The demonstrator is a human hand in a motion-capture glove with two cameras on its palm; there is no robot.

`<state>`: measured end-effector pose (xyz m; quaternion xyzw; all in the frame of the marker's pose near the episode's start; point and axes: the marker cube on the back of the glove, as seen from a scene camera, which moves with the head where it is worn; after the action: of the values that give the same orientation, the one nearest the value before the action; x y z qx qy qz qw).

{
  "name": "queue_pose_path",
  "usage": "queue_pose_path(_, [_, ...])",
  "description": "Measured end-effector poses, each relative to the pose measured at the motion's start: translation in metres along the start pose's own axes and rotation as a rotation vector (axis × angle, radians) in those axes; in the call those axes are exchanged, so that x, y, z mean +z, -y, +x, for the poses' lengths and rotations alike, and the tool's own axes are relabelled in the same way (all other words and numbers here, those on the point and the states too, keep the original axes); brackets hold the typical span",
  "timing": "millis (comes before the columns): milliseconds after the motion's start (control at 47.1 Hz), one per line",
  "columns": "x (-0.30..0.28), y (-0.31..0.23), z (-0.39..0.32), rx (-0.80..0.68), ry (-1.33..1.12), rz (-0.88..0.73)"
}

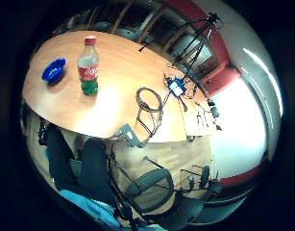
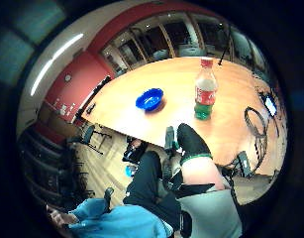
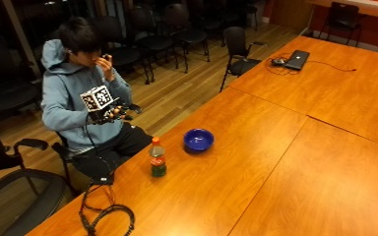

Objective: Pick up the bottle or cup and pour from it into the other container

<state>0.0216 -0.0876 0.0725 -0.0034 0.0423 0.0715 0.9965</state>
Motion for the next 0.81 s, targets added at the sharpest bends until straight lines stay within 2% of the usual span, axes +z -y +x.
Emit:
queue_pose_path(361, [0.007, 0.027, 0.009, -0.001, 0.002, 0.077])
queue_pose_path(806, [0.036, 0.046, 0.004, 0.001, 0.016, 0.067])
